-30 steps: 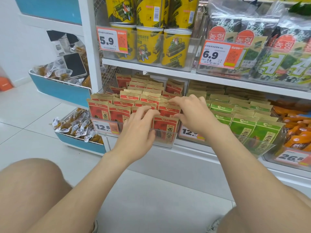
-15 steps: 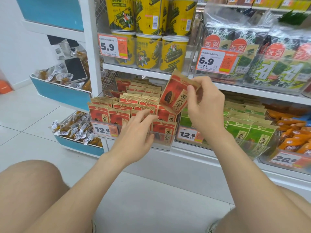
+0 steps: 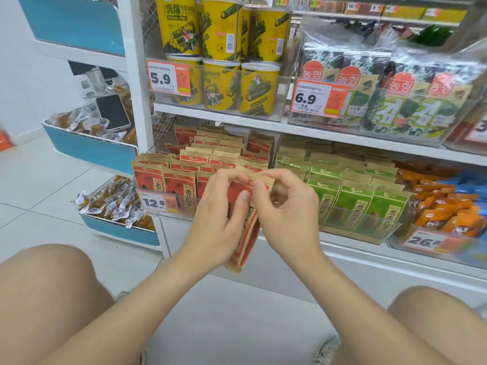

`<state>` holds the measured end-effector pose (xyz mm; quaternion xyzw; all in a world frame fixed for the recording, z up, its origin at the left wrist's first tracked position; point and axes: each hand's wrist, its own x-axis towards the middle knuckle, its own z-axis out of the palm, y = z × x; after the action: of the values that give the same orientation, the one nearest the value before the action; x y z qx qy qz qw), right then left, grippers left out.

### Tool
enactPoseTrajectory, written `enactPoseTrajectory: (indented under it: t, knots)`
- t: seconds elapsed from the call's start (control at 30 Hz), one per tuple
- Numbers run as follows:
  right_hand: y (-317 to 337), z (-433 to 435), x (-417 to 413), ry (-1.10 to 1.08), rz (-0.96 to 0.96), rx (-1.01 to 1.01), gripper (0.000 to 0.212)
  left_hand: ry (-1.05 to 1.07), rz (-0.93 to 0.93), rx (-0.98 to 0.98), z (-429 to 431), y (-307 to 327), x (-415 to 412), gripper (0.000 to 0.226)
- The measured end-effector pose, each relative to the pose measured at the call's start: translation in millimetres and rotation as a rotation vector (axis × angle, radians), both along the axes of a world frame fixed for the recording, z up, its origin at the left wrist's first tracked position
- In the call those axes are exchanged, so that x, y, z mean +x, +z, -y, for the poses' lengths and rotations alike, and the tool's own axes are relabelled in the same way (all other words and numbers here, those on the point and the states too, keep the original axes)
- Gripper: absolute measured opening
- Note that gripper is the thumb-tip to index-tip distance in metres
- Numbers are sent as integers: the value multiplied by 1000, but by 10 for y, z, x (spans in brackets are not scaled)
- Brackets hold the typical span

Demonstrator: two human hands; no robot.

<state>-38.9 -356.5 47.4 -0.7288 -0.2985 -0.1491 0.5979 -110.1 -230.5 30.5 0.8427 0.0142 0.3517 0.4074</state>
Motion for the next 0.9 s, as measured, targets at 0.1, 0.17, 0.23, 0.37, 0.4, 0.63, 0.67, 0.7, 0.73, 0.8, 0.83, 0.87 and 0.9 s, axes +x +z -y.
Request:
enactPoseTrajectory:
  t: [0.1,0.17,0.23,0.37,0.4,0.63,0.67,0.7,0.73,0.8,0.83,0.87,0.9]
  knots:
    - [-57,45,-58,196,-352,71,15,-31,-147,-217,-29,-60,4,11]
    - [-79,84,-73,287,-497,124,24,-74,-218,-405,-27,-47,4,10]
    - [-119,105,-73,353,-533,140,28,-92,-250,-553,1,-2,5,8]
    - [-223,120,-49,321,-480,121,19,-199,-267,-795,35,-1,34,27]
    - [-248,122,-44,293,-460,118,18,-217,-275,-824,37,-12,42,36]
    - [-325,107,22,172,-389,93,21,-161,-216,-840,70,-78,110,15]
    - [-308,107,21,182,-386,97,21,-164,-204,-817,65,-68,105,16]
    - [-293,106,15,197,-381,103,20,-182,-204,-783,63,-57,94,23]
    - [-276,106,8,212,-372,110,19,-216,-208,-760,67,-46,77,33]
    - [-249,108,0,238,-361,120,17,-272,-206,-759,79,-31,48,41]
    - [-241,110,-1,252,-373,125,17,-275,-204,-767,78,-36,47,39]
    - [-242,110,-1,267,-401,132,18,-266,-202,-783,71,-48,54,35]
    - [-245,104,-5,279,-437,140,19,-259,-209,-806,56,-67,65,30]
